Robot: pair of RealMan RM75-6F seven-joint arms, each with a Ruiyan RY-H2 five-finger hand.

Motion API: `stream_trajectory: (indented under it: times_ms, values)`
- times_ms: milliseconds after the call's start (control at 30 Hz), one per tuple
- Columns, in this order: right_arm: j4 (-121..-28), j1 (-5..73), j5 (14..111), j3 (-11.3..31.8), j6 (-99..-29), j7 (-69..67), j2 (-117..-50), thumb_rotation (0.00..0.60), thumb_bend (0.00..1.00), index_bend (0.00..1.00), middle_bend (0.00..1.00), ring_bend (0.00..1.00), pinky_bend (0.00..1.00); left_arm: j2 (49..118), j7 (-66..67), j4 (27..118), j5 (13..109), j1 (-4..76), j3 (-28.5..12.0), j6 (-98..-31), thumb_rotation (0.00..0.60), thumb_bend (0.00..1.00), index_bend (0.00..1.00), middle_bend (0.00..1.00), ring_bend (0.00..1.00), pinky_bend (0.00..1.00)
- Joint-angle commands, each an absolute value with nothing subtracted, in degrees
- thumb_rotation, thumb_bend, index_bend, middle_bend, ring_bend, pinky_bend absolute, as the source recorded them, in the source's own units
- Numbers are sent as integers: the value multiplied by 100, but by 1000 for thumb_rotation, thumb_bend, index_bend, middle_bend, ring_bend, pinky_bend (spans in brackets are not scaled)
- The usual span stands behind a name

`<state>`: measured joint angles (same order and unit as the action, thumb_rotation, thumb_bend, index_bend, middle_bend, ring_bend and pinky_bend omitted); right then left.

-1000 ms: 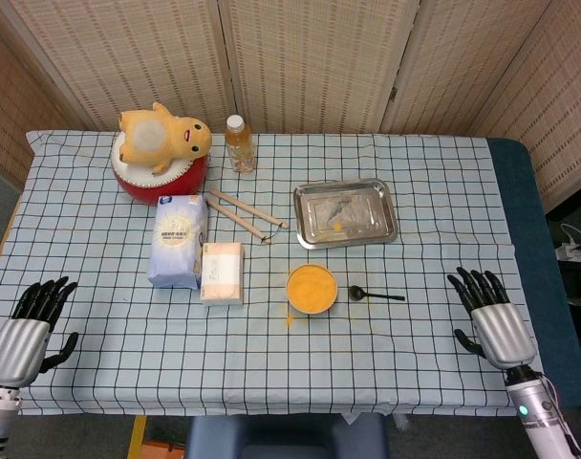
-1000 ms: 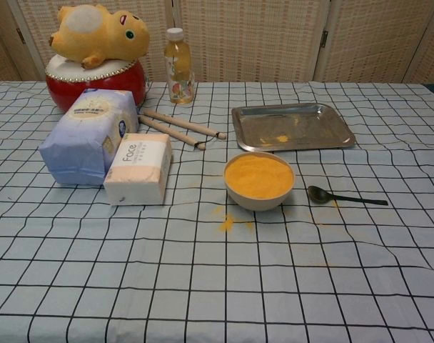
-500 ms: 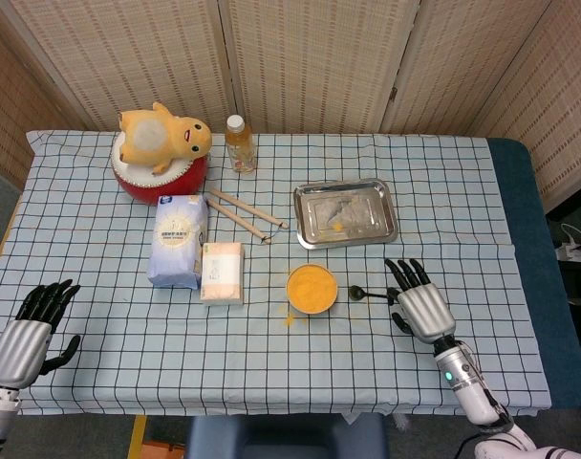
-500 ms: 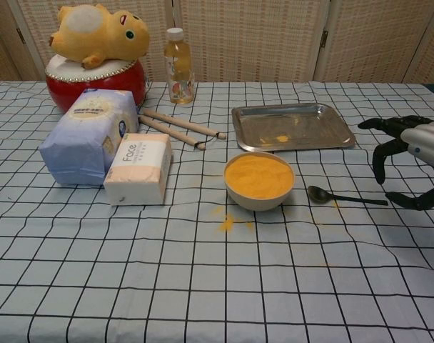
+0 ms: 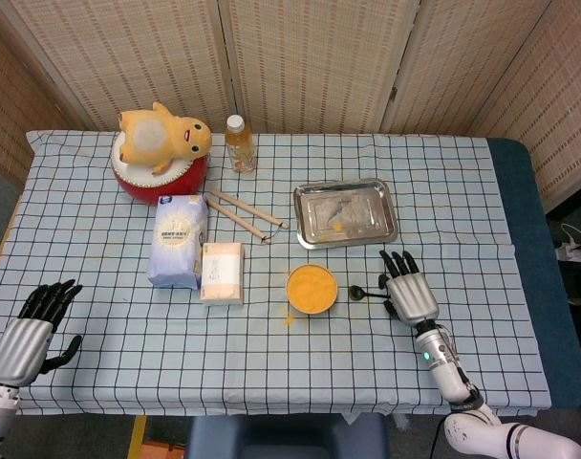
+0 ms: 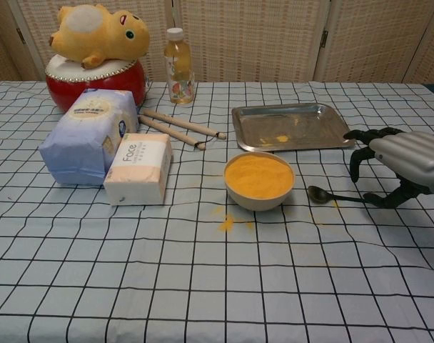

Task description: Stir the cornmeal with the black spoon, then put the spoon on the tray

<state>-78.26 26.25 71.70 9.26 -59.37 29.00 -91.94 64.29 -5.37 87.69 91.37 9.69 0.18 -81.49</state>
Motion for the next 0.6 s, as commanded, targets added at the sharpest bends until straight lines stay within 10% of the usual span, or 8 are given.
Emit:
stream_trajectory:
  times_ms: [33,600]
  values:
    - [-7709,2706,7080,938,-5889,2945,-9321,600,301,437,0,0,0,6427,-554,8761,9132,980,20,-8134,600,413,0,0,0,35]
    - [-7140,2981,6792,937,-5868,2977,-9922,600,311,491,0,0,0,6414,-623,8741,9149,1061,82,-7990,600,412,0,0,0,36]
